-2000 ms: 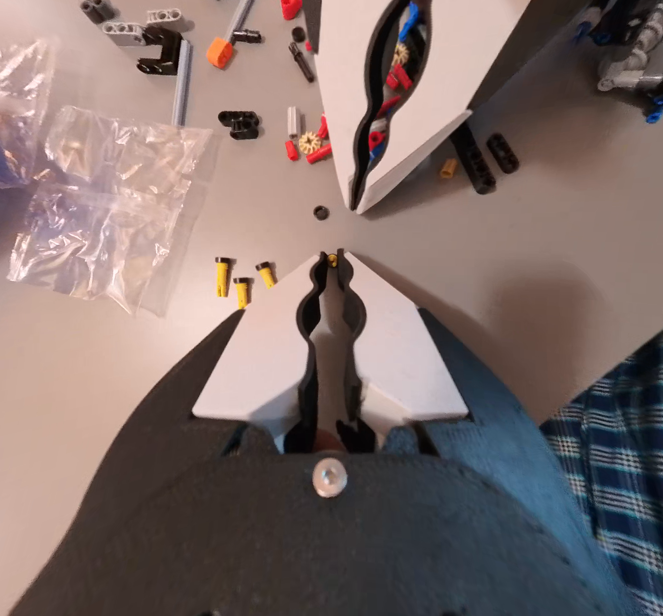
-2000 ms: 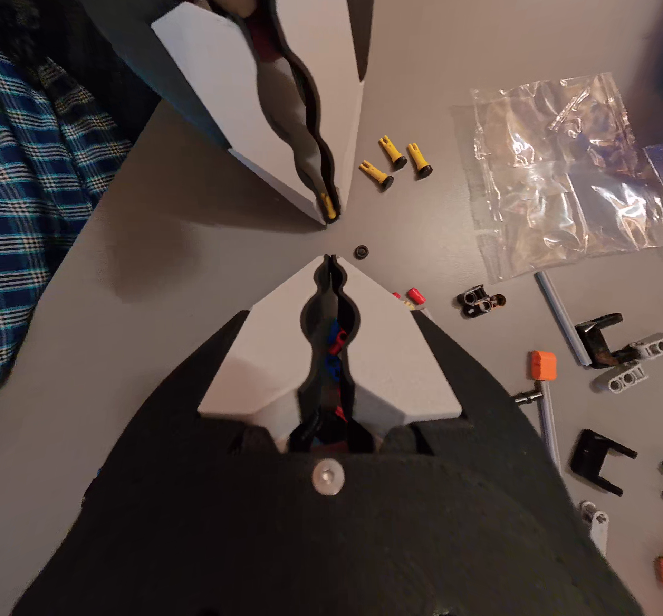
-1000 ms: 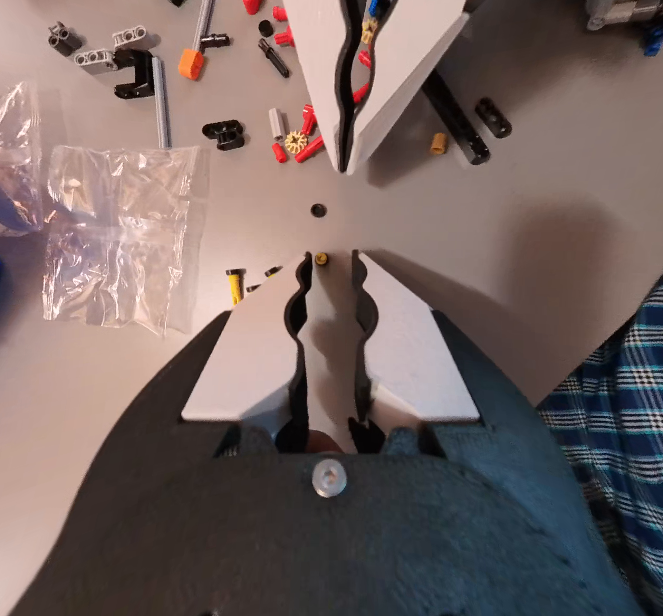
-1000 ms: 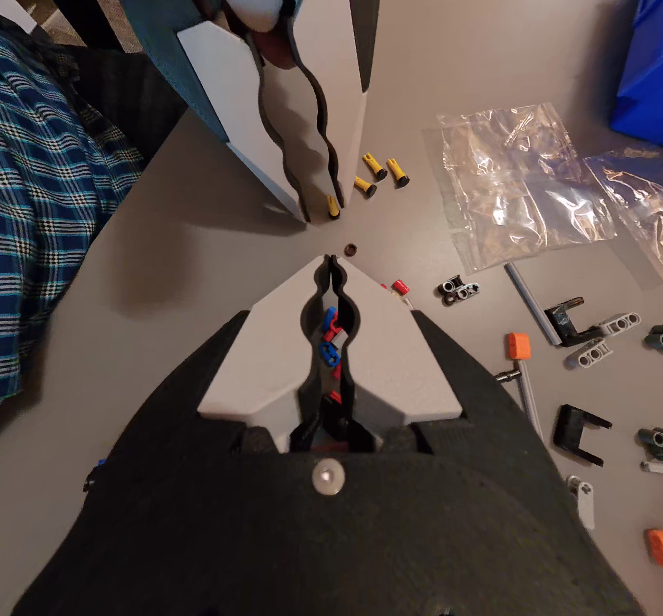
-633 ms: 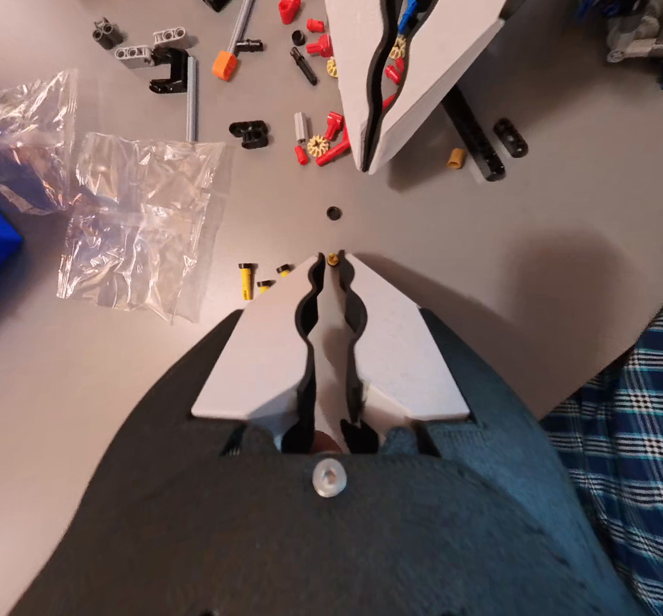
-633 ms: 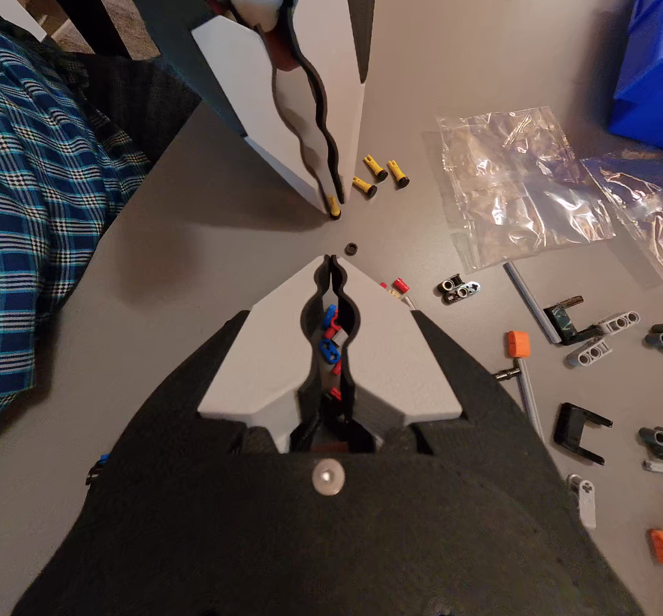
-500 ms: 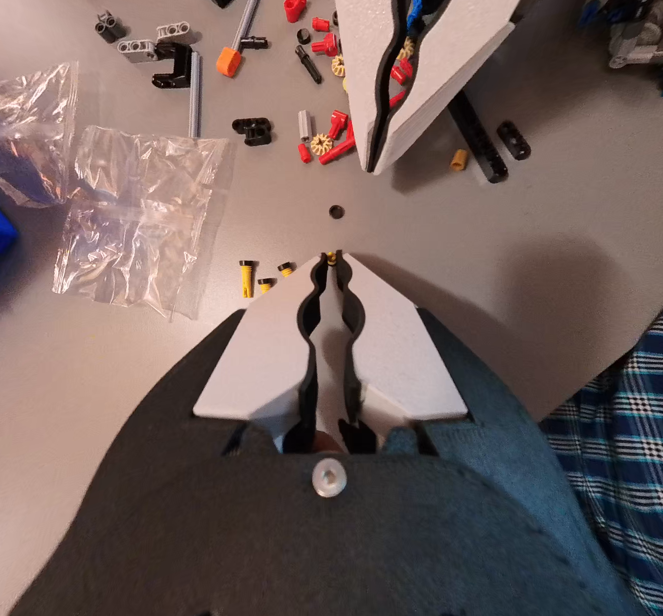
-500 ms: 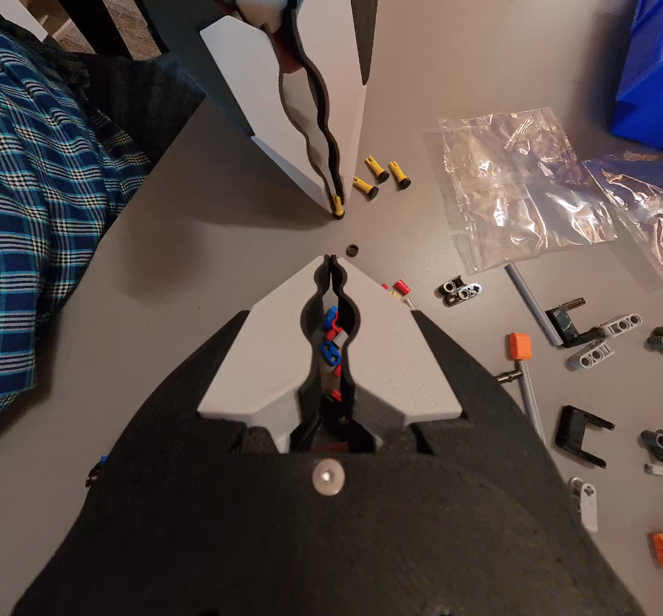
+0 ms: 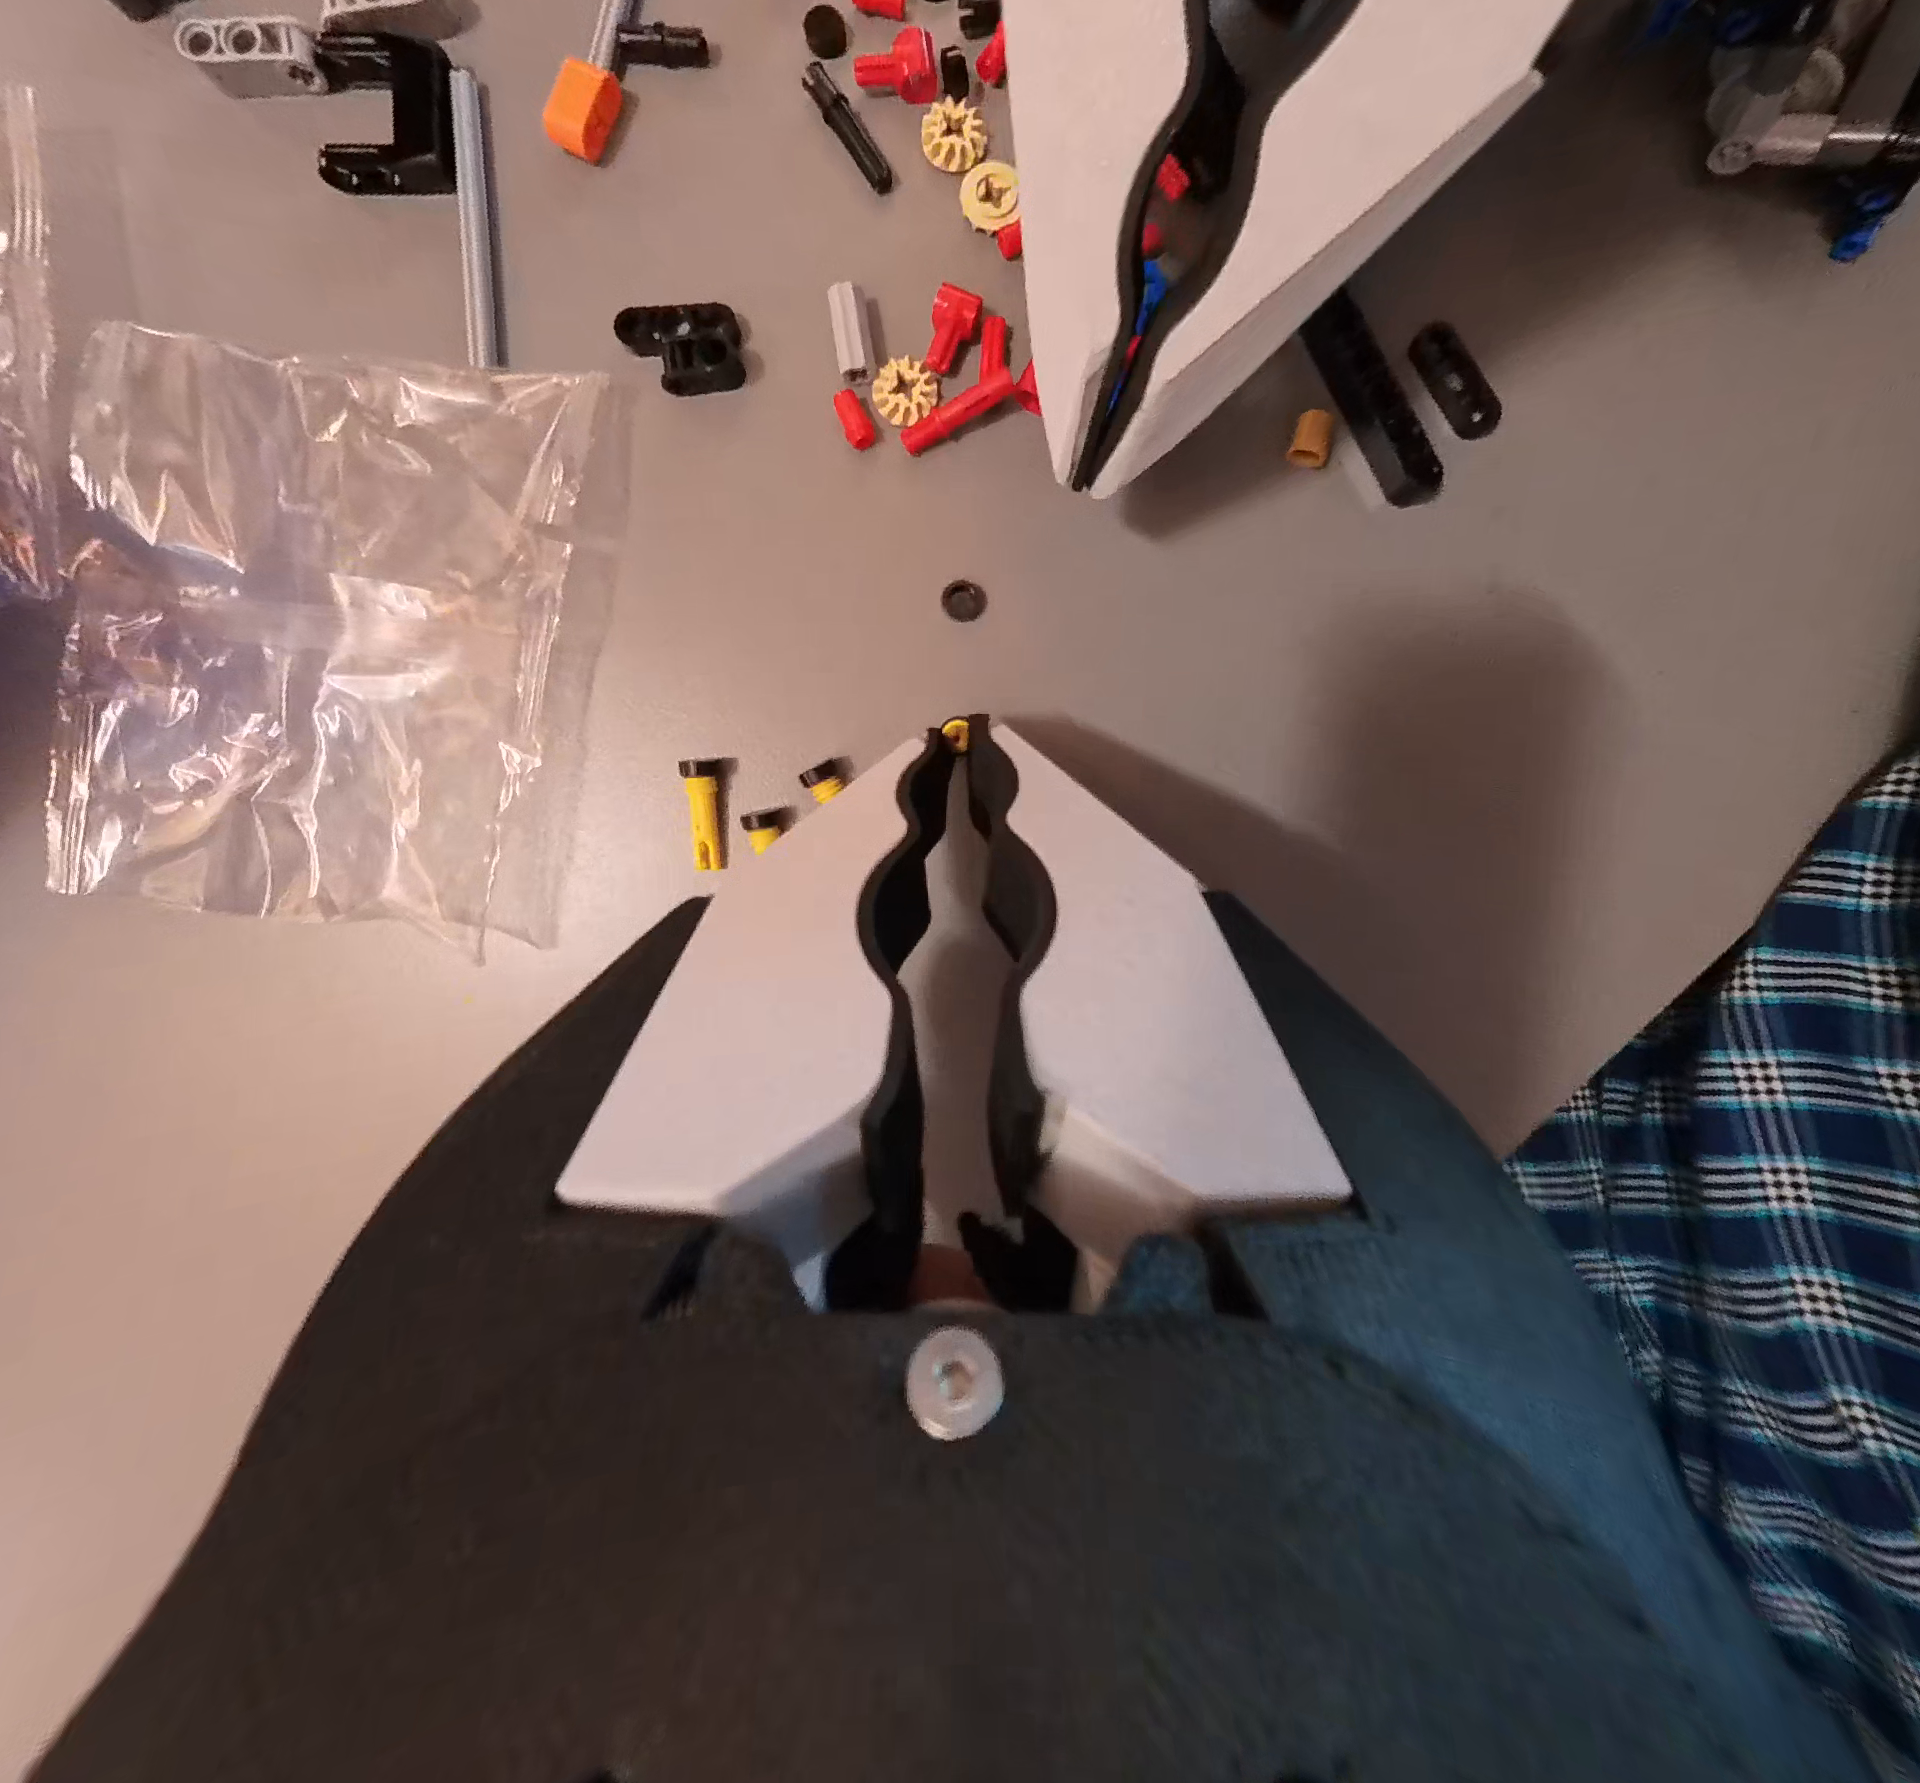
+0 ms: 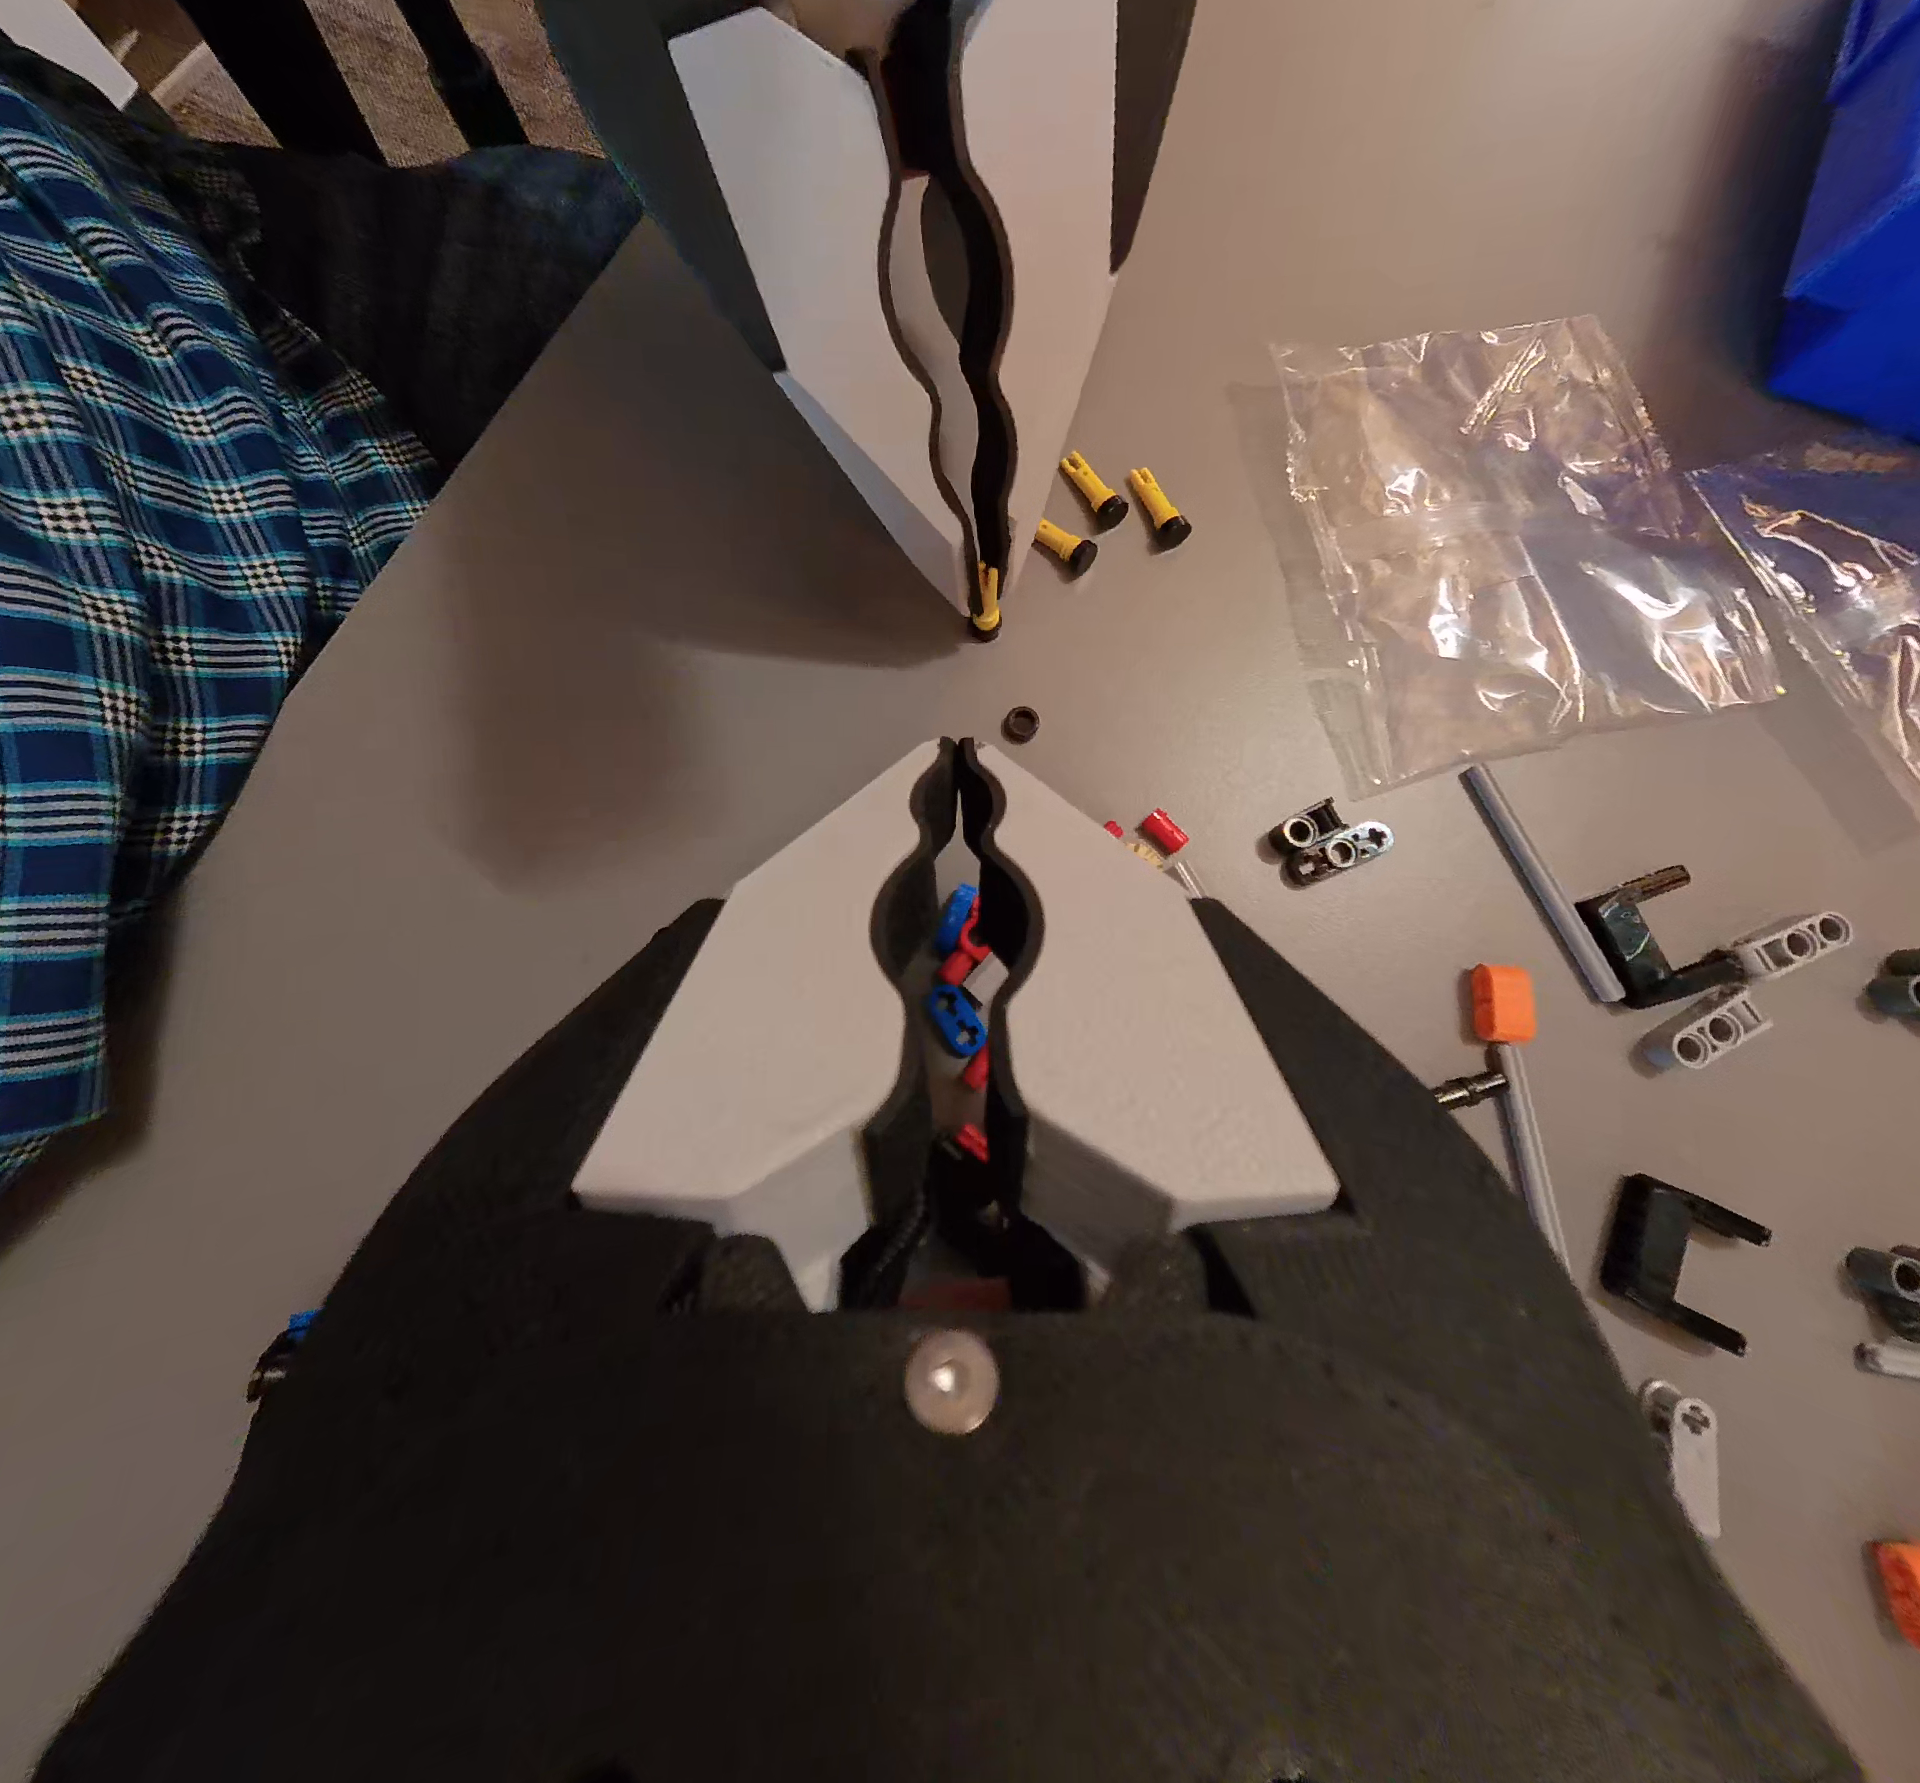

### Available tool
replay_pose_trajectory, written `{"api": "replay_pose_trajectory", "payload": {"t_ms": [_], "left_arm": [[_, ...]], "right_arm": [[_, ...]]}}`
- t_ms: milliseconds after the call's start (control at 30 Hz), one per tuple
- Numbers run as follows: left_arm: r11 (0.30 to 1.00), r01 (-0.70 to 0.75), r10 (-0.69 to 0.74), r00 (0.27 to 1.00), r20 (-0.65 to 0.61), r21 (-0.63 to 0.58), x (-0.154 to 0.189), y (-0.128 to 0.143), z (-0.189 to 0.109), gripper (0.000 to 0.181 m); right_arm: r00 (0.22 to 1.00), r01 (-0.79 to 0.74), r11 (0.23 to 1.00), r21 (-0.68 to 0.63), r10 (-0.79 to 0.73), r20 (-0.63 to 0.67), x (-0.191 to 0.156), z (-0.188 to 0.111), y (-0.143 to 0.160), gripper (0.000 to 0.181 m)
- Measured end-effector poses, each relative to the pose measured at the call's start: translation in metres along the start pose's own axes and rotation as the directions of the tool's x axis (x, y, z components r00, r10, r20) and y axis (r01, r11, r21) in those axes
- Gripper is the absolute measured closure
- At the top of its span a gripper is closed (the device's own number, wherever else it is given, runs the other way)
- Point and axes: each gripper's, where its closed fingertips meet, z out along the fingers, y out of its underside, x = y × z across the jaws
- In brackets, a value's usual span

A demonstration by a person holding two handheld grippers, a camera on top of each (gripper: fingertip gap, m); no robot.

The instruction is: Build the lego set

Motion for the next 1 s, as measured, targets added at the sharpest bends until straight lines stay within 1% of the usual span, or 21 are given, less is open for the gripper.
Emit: {"api": "replay_pose_trajectory", "payload": {"t_ms": [267,433,500,533,567,667,767,800,833,900,1000], "left_arm": [[0.994,-0.058,0.055,0.998,-0.035,-0.091,0.001,-0.002,0.004,0.180],[0.979,-0.125,0.119,0.992,-0.046,-0.159,0.001,-0.001,0.003,0.180],[0.982,-0.111,0.103,0.993,-0.058,-0.156,0.002,-0.001,0.004,0.181],[0.977,-0.132,0.127,0.991,-0.044,-0.170,0.002,0.003,0.006,0.181],[0.976,-0.122,0.115,0.992,-0.046,-0.183,0.002,0.004,0.006,0.181],[0.974,-0.147,0.147,0.989,-0.014,-0.173,0.002,0.000,0.009,0.181],[0.977,-0.148,0.148,0.989,-0.015,-0.155,0.004,-0.002,0.009,0.181],[0.978,-0.148,0.144,0.989,-0.039,-0.146,0.009,-0.002,0.009,0.181],[0.981,-0.150,0.146,0.988,-0.048,-0.123,0.010,-0.004,0.008,0.181],[0.991,-0.129,0.129,0.992,-0.018,-0.044,0.007,-0.013,0.001,0.181],[0.996,-0.080,0.079,0.997,0.014,0.049,0.000,-0.016,-0.008,0.174]], "right_arm": [[1.000,0.002,1.000,-0.010,-0.002,0.003,0.000,0.001,0.002,0.181],[1.000,0.004,1.000,-0.014,-0.004,0.001,0.000,0.001,0.002,0.181],[1.000,0.005,1.000,-0.013,-0.005,0.001,0.000,0.000,0.002,0.181],[1.000,0.006,1.000,-0.014,-0.006,0.001,0.000,0.000,0.002,0.181],[1.000,0.006,1.000,-0.014,-0.006,0.000,0.000,0.000,0.002,0.181],[1.000,0.010,1.000,-0.011,-0.010,-0.002,0.000,-0.002,0.001,0.181],[1.000,0.012,1.000,-0.002,-0.012,-0.013,0.001,-0.007,-0.002,0.181],[1.000,0.011,1.000,-0.001,-0.011,-0.018,0.003,-0.008,-0.002,0.181],[1.000,0.007,1.000,0.003,-0.007,-0.021,0.005,-0.010,-0.002,0.181],[1.000,0.000,1.000,0.007,0.001,-0.025,0.007,-0.012,-0.001,0.181],[1.000,-0.006,1.000,0.014,0.006,-0.027,0.009,-0.014,-0.002,0.181]]}}
